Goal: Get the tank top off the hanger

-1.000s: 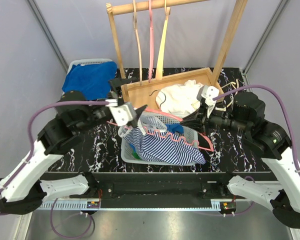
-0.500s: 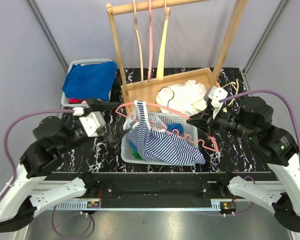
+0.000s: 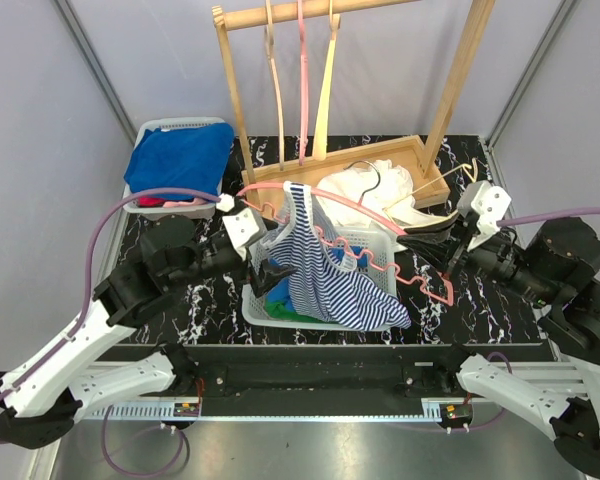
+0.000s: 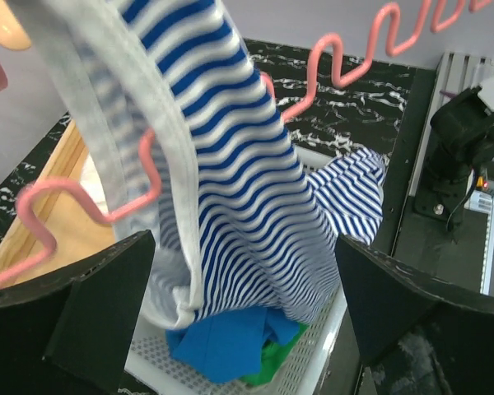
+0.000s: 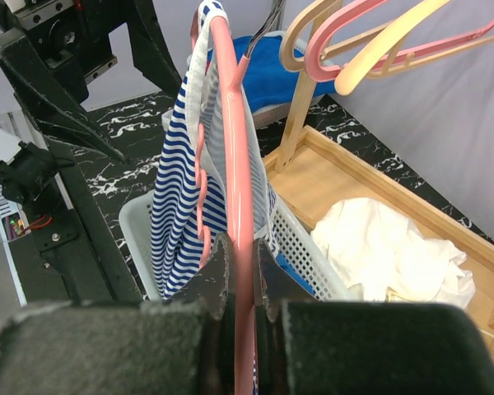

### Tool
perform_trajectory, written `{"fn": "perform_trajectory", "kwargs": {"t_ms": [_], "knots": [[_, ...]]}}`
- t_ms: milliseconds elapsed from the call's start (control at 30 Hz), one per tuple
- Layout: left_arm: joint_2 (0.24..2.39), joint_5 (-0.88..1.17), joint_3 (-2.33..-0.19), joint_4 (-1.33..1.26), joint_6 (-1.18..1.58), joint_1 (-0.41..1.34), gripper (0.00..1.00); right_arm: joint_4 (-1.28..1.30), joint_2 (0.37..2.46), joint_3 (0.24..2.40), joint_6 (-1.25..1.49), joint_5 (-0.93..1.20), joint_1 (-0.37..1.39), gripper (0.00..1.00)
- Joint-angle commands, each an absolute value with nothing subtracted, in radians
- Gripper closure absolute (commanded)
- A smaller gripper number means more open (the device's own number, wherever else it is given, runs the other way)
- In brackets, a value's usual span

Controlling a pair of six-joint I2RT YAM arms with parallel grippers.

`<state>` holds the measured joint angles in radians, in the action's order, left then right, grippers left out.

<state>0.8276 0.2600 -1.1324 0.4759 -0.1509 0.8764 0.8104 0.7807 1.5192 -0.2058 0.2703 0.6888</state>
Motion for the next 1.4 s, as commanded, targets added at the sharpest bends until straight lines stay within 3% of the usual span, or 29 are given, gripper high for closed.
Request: {"fn": "perform_trajectory", "kwargs": {"t_ms": [0,67,200,300,333,467,667,767,800,867,1100,1367], "knots": [[0.839,0.322,-1.175,0.357,-0.081,0.874,0.01,0.742,0.799,1.528,-0.206,0.267,0.692,1.0],[0.842,0.333,-1.151,0.341,-0.058,0.876,0.02,0.744,0.801,1.528,-0.206,0.265,0.692,1.0],[0.844,0.334,-1.118,0.308,-0.054,0.874,0.15,0.741,0.807,1.529,-0.199,0.273,0.692,1.0],[0.848,0.348,-1.111,0.299,-0.067,0.874,0.35,0.741,0.805,1.526,-0.199,0.272,0.692,1.0],[0.85,0.351,-1.111,0.299,-0.071,0.874,0.49,0.739,0.804,1.528,-0.199,0.272,0.692,1.0],[0.853,0.356,-1.095,0.299,-0.072,0.874,0.68,0.739,0.811,1.531,-0.206,0.264,0.692,1.0],[0.839,0.345,-1.052,0.304,-0.095,0.876,0.73,0.742,0.818,1.543,-0.218,0.25,0.692,1.0],[0.833,0.321,-1.039,0.319,-0.12,0.874,0.72,0.75,0.818,1.551,-0.224,0.244,0.692,1.0],[0.827,0.305,-1.035,0.322,-0.127,0.874,0.43,0.753,0.819,1.555,-0.225,0.239,0.69,1.0],[0.815,0.247,-1.035,0.337,-0.149,0.874,0.02,0.761,0.818,1.557,-0.232,0.238,0.692,1.0],[0.765,0.124,-1.005,0.36,-0.178,0.865,0.01,0.769,0.816,1.552,-0.236,0.239,0.692,1.0],[0.778,0.15,-0.954,0.354,-0.179,0.864,0.12,0.772,0.815,1.574,-0.224,0.255,0.692,1.0]]}}
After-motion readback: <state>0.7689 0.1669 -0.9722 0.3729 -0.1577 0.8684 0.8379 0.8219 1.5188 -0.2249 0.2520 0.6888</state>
